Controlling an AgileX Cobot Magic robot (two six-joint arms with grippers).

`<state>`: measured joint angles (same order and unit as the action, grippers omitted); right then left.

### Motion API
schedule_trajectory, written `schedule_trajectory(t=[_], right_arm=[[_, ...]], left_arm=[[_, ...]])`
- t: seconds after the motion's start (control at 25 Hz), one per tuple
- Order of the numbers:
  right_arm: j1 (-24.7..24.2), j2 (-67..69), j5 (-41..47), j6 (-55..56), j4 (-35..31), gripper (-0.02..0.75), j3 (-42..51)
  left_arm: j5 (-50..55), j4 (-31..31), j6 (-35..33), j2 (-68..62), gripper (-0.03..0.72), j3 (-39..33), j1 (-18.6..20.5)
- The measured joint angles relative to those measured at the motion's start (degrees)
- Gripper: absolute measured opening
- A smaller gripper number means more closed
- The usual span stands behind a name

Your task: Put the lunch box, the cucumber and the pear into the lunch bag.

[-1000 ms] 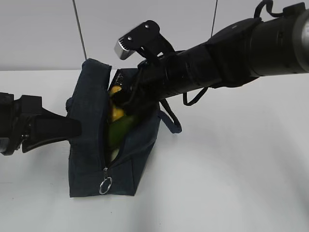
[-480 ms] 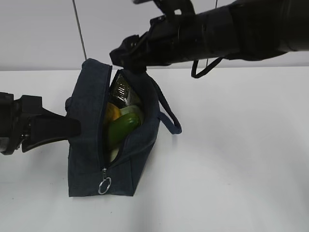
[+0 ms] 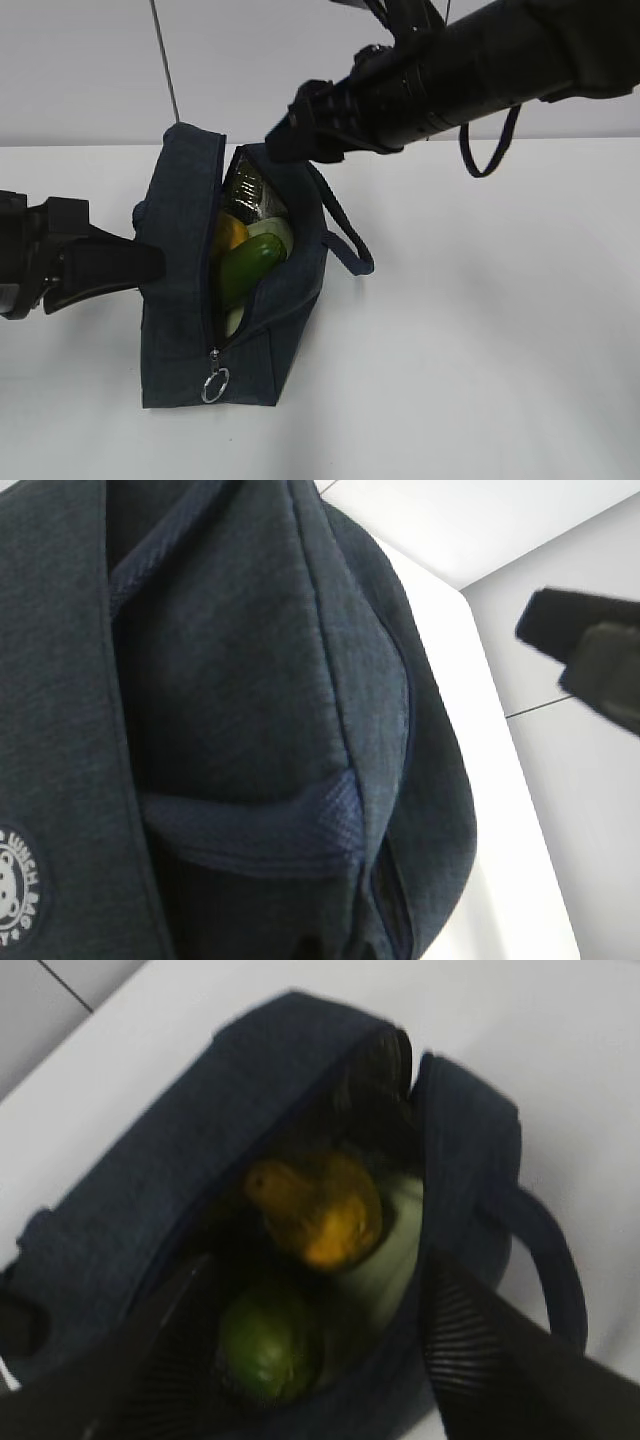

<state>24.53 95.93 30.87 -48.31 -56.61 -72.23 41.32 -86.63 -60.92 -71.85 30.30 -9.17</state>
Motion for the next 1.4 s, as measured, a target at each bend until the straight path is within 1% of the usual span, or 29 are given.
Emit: schedule_trajectory(t=[0.04,0.16,0.2,0.32,0.48,0.68,0.88,1.16,1.28,1.4], right_arm=[[-0.4,0.0,1.9,3.4,3.8,0.491,0.0],[-0.7,0.0,8.2,13.2,11.7,0.491,0.0],[-0.8,0.0,10.0,15.7,13.1,0.491,0.0],[-1.0,0.0,12.8,20.1,14.7,0.491,0.0],[-2.9,0.0,13.7,23.3,14.8,0.491,0.0],[-6.2,1.9,14.8,23.7,11.7,0.491,-1.2],[-6.4,7.0,19.0,22.0,8.6,0.491,-7.1],[-6.4,13.3,23.6,21.8,7.9,0.486,-13.1],[-6.4,14.9,24.0,21.8,7.9,0.459,-13.5],[-6.4,15.6,24.1,21.8,7.9,0.384,-13.5]], left_arm=[[0.0,0.0,0.0,0.0,-0.015,0.0,0.0],[-0.1,0.0,-0.1,0.0,-0.015,0.0,0.0],[-0.1,0.0,-0.1,0.0,-0.015,0.0,0.0],[-0.4,0.0,-0.2,0.0,-0.015,0.0,0.0],[-0.5,0.1,-0.3,0.0,-0.015,0.0,0.0],[-0.5,0.4,-0.3,0.0,-0.015,0.0,0.0],[-0.6,0.7,-0.4,0.0,-0.015,0.0,0.0],[-0.6,1.3,-0.4,0.0,-0.015,0.0,0.0],[-0.8,1.4,-0.4,0.0,-0.015,0.0,0.0],[-1.0,1.4,-0.4,0.0,-0.015,0.0,0.0]])
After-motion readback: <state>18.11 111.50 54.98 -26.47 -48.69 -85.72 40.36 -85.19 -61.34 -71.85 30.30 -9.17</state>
